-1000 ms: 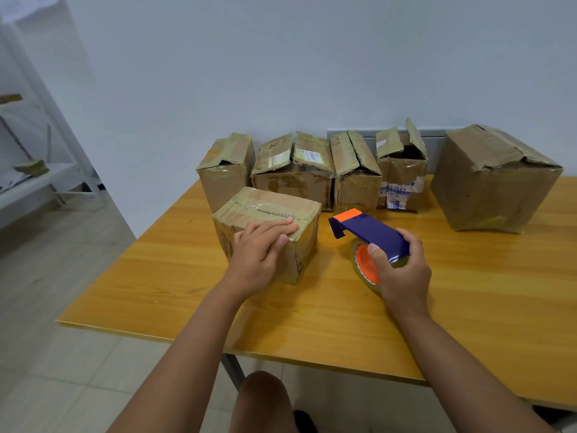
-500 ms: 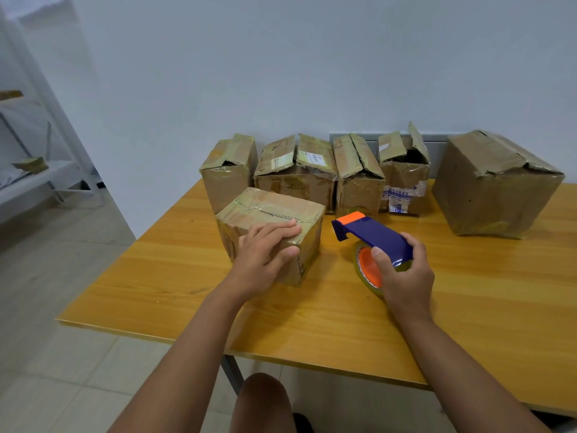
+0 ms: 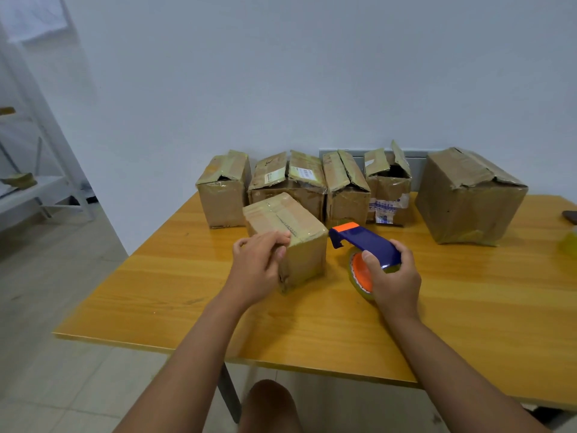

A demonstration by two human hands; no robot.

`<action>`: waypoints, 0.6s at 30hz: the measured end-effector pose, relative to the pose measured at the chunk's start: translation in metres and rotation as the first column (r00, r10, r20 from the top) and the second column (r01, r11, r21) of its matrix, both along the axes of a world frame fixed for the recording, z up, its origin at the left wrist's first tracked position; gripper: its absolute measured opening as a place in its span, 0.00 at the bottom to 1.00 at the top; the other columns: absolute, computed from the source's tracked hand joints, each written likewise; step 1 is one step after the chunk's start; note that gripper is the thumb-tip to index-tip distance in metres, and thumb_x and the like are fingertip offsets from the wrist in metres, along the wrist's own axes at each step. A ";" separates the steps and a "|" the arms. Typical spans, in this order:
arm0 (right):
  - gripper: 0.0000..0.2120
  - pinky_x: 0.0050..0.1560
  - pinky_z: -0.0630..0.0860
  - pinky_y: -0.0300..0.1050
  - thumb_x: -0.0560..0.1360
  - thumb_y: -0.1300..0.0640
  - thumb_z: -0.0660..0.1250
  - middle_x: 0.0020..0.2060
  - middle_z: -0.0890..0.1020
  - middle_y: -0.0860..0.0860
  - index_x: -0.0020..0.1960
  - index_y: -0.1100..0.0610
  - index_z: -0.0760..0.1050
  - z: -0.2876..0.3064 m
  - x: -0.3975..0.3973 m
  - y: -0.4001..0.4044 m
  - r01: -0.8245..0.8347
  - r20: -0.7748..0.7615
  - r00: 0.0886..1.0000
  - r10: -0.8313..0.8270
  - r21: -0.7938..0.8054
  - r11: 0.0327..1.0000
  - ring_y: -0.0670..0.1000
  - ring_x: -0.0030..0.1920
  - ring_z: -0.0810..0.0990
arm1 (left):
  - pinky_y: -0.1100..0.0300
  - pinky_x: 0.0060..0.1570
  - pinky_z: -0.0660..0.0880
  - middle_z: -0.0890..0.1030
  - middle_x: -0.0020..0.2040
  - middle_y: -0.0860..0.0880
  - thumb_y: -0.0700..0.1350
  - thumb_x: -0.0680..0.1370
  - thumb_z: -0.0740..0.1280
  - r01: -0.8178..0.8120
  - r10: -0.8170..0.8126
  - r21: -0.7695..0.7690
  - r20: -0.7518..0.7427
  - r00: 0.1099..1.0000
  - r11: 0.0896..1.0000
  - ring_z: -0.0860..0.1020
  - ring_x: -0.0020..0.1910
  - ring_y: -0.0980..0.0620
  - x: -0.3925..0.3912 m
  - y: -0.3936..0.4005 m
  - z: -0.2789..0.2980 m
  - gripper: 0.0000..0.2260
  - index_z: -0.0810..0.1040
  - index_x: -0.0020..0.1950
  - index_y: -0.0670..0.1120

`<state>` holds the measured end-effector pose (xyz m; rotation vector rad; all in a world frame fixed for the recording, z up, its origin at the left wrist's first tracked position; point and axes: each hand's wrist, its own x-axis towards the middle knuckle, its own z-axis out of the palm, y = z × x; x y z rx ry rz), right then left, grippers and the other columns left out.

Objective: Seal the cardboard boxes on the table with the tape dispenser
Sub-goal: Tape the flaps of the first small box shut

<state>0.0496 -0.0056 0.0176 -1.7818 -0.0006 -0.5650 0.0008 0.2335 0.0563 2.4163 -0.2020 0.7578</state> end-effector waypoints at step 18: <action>0.31 0.42 0.67 0.22 0.66 0.43 0.68 0.52 0.76 0.46 0.66 0.56 0.72 0.053 -0.071 -0.096 0.166 0.104 0.979 -0.175 0.090 0.982 0.45 0.48 0.74 | 0.48 0.51 0.78 0.82 0.55 0.49 0.46 0.79 0.65 0.039 -0.109 0.300 0.221 0.969 0.953 0.79 0.52 0.46 -0.019 -0.103 0.008 0.10 0.82 0.57 0.45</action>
